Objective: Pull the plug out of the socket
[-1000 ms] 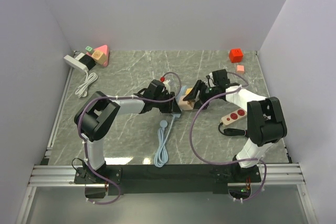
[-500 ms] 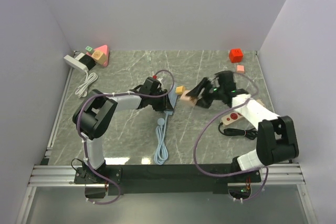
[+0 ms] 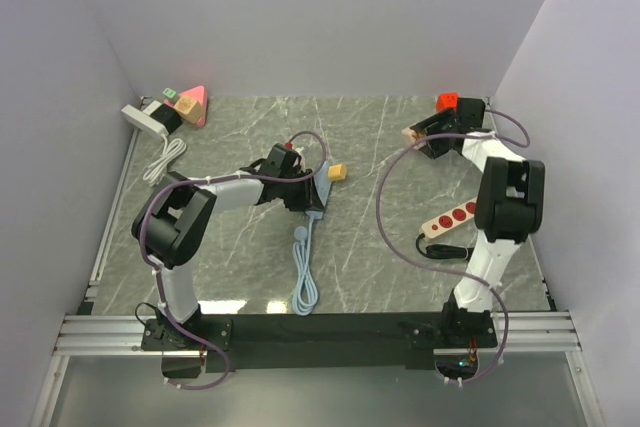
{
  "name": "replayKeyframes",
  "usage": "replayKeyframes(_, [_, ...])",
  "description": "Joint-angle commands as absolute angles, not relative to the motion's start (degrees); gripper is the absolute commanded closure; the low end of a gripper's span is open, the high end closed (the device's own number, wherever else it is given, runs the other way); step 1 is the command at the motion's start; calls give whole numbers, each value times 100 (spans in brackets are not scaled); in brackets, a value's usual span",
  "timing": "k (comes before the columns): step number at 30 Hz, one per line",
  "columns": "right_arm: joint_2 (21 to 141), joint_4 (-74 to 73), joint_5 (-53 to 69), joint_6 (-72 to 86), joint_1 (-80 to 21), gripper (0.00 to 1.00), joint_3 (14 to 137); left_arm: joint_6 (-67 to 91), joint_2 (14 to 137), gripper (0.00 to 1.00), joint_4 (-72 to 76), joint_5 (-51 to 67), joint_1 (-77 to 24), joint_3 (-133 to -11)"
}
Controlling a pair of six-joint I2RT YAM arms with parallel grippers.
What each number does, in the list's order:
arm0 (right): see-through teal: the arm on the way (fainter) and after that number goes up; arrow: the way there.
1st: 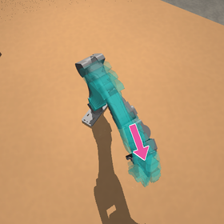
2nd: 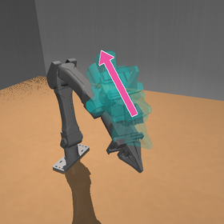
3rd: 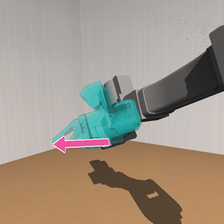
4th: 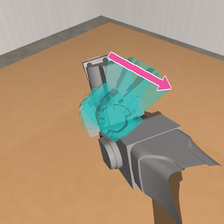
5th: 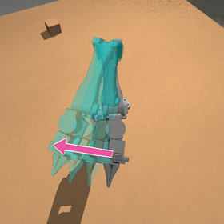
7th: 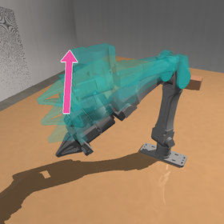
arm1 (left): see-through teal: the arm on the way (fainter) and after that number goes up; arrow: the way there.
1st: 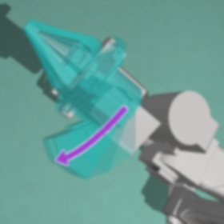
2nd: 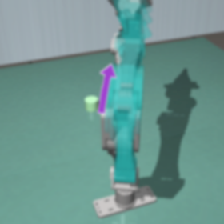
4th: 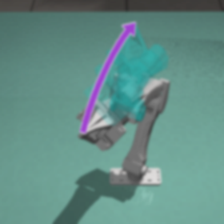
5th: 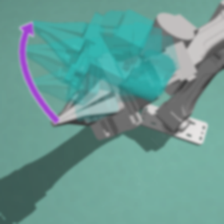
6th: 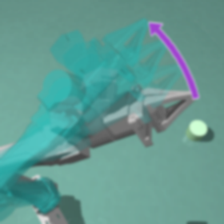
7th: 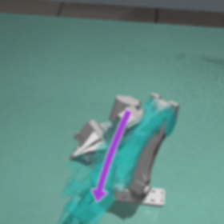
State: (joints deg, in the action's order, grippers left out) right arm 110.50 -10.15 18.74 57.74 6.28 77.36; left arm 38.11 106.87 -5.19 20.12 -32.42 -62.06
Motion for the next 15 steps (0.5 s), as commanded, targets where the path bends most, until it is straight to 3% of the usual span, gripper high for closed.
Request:
replayKeyframes(1, [11556, -195, 1424, 6371, 668, 100, 8393, 3744, 10468, 99, -642, 2338, -3243, -6354])
replayKeyframes(8, [12673, 334, 1143, 6987, 677, 100, 9359, 3753, 10626, 99, -799, 2461, -3243, -6539])
replayKeyframes(9, [12874, 351, 1125, 7092, 685, 95, 9621, 3744, 10635, 100, -843, 2417, -3243, -6556])
replayKeyframes(10, [12989, 360, 1116, 7162, 703, 87, 9763, 3735, 10643, 99, -861, 2400, -3243, -6574])
replayKeyframes(11, [13103, 343, 1203, 7207, 738, 72, 9939, 3735, 10678, 99, -879, 2408, -3243, -6592])
replayKeyframes(12, [13331, 169, 1274, 7259, 756, 46, 10367, 3735, 10705, 99, -896, 2391, -3226, -6609])
replayKeyframes(13, [13429, 45, 1327, 7260, 773, 33, 10589, 3744, 10714, 99, -896, 2391, -3234, -6609])
replayKeyframes(15, [13483, -175, 1590, 7138, 817, 18, 10932, 3770, 10775, 99, -879, 2391, -3234, -6609])
